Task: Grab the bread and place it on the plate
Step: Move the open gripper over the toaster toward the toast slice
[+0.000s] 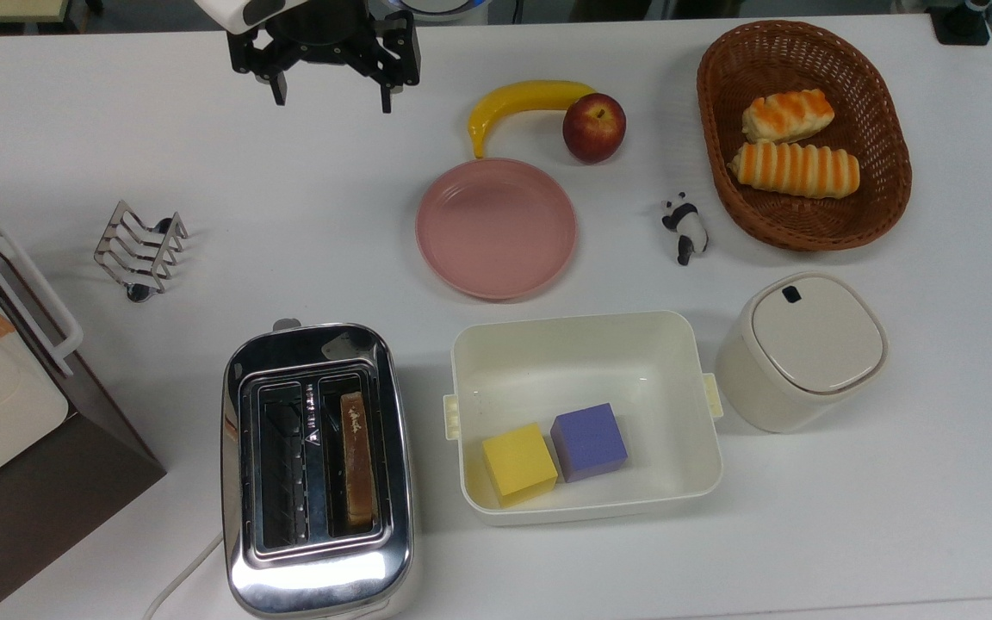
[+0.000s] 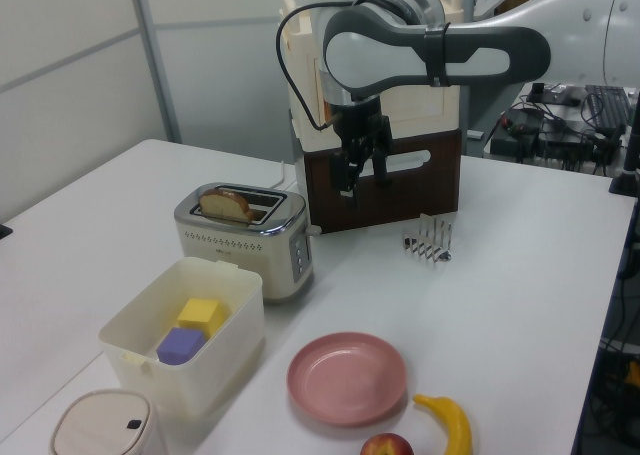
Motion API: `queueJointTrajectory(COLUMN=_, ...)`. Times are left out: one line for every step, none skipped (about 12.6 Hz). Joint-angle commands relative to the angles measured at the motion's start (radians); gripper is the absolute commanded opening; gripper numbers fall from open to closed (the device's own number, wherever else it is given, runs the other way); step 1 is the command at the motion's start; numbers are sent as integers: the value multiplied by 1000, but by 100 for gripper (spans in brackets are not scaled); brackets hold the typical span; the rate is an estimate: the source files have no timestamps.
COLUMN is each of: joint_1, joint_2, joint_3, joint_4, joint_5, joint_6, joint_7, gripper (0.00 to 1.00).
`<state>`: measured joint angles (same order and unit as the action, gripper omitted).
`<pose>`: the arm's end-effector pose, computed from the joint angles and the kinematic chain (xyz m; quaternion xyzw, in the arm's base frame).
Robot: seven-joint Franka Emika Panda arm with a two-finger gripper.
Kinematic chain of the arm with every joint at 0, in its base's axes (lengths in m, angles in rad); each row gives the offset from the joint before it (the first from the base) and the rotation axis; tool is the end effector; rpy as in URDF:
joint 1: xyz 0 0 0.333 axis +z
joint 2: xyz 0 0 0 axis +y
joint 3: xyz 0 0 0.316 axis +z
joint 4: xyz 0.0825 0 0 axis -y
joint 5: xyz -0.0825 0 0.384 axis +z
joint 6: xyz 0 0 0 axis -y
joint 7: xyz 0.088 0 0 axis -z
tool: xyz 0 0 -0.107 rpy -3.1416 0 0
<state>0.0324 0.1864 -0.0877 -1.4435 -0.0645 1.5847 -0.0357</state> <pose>0.6097 -0.0357 0.5778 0.9989 -0.0080 -0.0240 0.0393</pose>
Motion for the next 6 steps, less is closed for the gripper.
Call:
queueJointTrajectory(joint_1=9, joint_2=-10, joint_3=-3, joint_4=-37, joint_5=-11, joint_6=58, joint_7=4, gripper=100)
queueJointTrajectory(joint_1=9, joint_2=-10, joint_3=-3, joint_4=-37, joint_5=-12, joint_6=60, joint_7=3, gripper=100)
queueJointTrajectory(joint_1=9, joint_2=-8, joint_3=-3, joint_4=-37, joint_5=-12, joint_6=61, joint_7=3, gripper=100)
queueJointTrajectory(joint_1=9, joint_2=-8, joint_3=-3, joint_4=-37, joint_5=-12, joint_6=63, joint_7=3, gripper=100)
queueJointTrajectory(joint_1=8, joint_2=-7, joint_3=-3, joint_4=-35, joint_5=-12, joint_6=63, joint_7=3, gripper=100)
queueJointTrajectory(joint_1=9, joint_2=-2, joint_3=-3, joint_4=-35, joint_5=-12, joint_6=70, joint_7=3, gripper=100)
